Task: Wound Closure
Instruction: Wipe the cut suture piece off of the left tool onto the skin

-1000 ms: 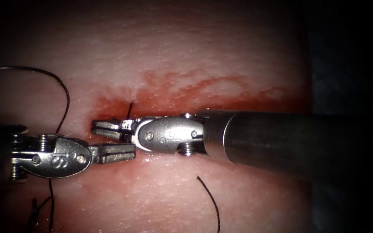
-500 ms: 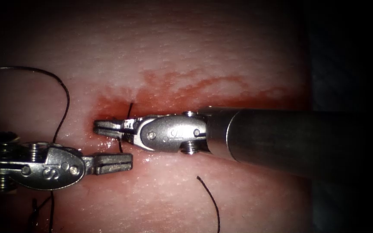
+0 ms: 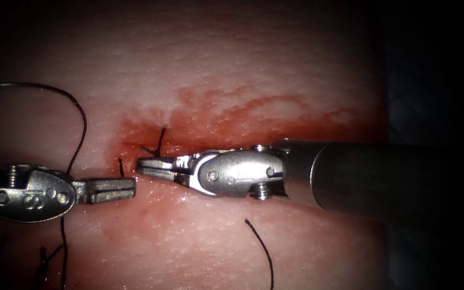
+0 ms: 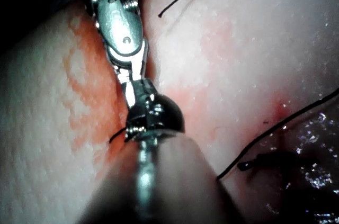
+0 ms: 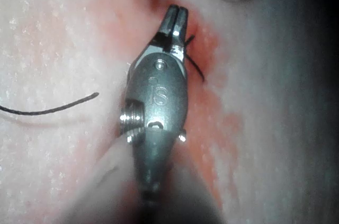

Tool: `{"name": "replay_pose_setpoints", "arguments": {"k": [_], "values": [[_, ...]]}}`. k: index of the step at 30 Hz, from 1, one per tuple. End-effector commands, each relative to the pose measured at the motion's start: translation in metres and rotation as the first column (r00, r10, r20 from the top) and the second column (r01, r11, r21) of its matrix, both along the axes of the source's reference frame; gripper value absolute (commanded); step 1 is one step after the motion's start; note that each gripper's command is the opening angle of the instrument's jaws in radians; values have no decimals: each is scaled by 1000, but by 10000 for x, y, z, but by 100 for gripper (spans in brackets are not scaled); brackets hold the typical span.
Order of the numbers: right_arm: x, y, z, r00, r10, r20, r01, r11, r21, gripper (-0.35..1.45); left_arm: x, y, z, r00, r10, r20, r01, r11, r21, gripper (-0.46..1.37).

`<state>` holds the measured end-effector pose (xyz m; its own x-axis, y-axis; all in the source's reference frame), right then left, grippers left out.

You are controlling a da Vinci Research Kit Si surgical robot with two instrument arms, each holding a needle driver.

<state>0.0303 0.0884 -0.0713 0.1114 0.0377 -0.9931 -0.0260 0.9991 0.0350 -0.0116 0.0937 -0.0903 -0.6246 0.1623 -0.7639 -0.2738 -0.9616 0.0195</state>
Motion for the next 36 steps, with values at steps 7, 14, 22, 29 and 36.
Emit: {"name": "replay_pose_setpoints", "arguments": {"k": [7,14,22,29,36], "values": [[-21,-5,-14,999,-42,7,41,999,12,-35,2,10,11,1000,-16,-7,16,1000,-11,-35],[-41,-5,-23,999,-50,6,50,998,35,-33,10,22,22,999,-41,-31,40,998,-37,-35],[-54,-3,-26,1000,-19,-8,20,999,45,38,15,42,37,997,-62,-44,59,996,-60,-35],[-54,0,-29,998,43,35,-44,998,45,120,14,68,52,997,-63,-51,59,995,-79,-35],[-61,1,-30,997,55,48,-58,997,51,123,13,68,56,994,-69,-90,58,992,-114,-35]]}}
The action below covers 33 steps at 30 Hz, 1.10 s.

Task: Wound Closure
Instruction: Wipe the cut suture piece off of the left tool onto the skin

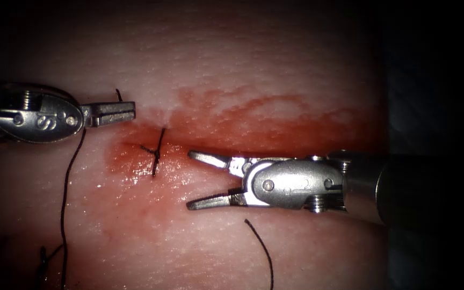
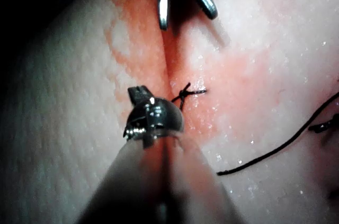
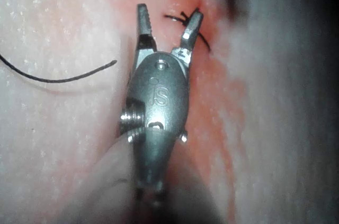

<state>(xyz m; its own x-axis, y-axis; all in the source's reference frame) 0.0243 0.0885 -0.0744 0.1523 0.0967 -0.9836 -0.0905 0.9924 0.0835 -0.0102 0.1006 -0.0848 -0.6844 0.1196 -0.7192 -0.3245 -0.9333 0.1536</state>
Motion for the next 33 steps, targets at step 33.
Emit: {"name": "replay_pose_setpoints", "arguments": {"k": [33], "values": [[-28,0,-6,998,37,49,-37,999,3,117,-7,-111,80,990,-137,16,120,915,385,23]]}}
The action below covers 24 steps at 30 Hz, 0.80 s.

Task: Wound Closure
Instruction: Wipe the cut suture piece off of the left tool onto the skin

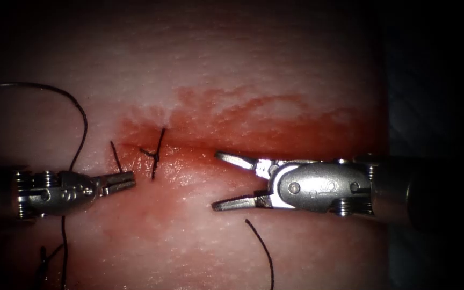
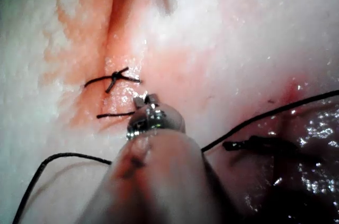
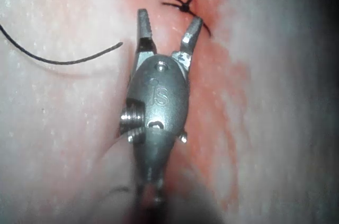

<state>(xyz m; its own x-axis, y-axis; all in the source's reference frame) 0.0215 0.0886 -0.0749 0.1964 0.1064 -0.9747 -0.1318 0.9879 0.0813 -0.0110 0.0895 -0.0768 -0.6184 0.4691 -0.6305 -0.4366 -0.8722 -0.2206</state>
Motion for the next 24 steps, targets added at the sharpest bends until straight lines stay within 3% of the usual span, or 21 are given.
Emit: {"name": "replay_pose_setpoints", "arguments": {"k": [1,4,5,8,16,24], "values": [[0,0,0,1000,0,2,0,1000,1,117,0,-2,1,1000,-16,2,16,1000,9,29],[-1,0,0,1000,2,4,-2,1000,1,116,1,-3,1,1000,-29,4,29,999,27,42],[-2,0,0,1000,3,5,-3,1000,1,116,1,-4,0,999,-42,7,42,998,39,55],[-3,0,0,1000,4,6,-4,1000,1,115,1,-4,-3,999,-51,9,50,998,49,61],[-4,0,0,1000,10,8,-10,1000,0,115,7,-10,-21,999,-46,14,45,996,71,40],[-4,0,0,1000,13,11,-13,1000,0,114,34,-38,-30,998,-62,16,60,991,120,50]]}}
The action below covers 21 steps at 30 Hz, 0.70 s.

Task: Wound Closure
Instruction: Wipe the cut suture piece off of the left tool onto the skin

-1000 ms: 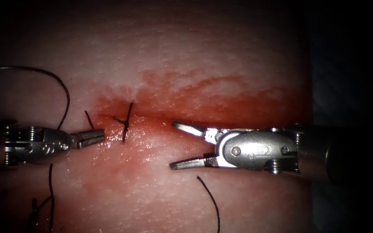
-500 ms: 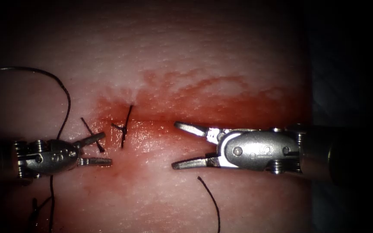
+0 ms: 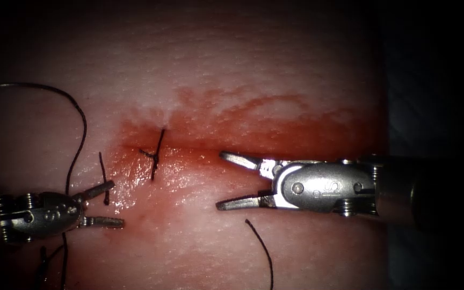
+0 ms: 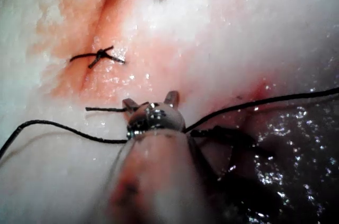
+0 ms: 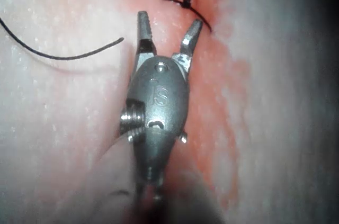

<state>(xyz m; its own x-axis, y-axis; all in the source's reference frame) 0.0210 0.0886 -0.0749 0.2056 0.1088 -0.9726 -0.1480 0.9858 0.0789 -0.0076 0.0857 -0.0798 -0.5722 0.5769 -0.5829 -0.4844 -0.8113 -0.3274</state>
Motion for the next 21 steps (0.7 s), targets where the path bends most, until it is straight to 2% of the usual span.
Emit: {"name": "replay_pose_setpoints", "arguments": {"k": [1,4,8,16,19,21], "values": [[1,0,0,1000,-2,0,2,1000,0,114,2,-2,-1,1000,1,-2,-1,1000,9,54],[1,-1,0,1000,-3,3,3,1000,1,114,14,-9,-3,1000,0,3,0,1000,25,55],[3,-1,0,1000,-2,3,2,1000,0,114,21,-7,-6,1000,-7,-3,7,1000,21,56],[5,-3,1,1000,-9,15,9,1000,2,114,23,-8,-9,1000,-20,-1,20,999,35,49],[5,-4,1,1000,-9,15,9,1000,2,115,22,-6,-16,1000,-19,-2,19,999,41,46],[5,-3,1,1000,-9,15,9,1000,1,115,18,3,-28,1000,-13,-8,13,999,47,46]]}}
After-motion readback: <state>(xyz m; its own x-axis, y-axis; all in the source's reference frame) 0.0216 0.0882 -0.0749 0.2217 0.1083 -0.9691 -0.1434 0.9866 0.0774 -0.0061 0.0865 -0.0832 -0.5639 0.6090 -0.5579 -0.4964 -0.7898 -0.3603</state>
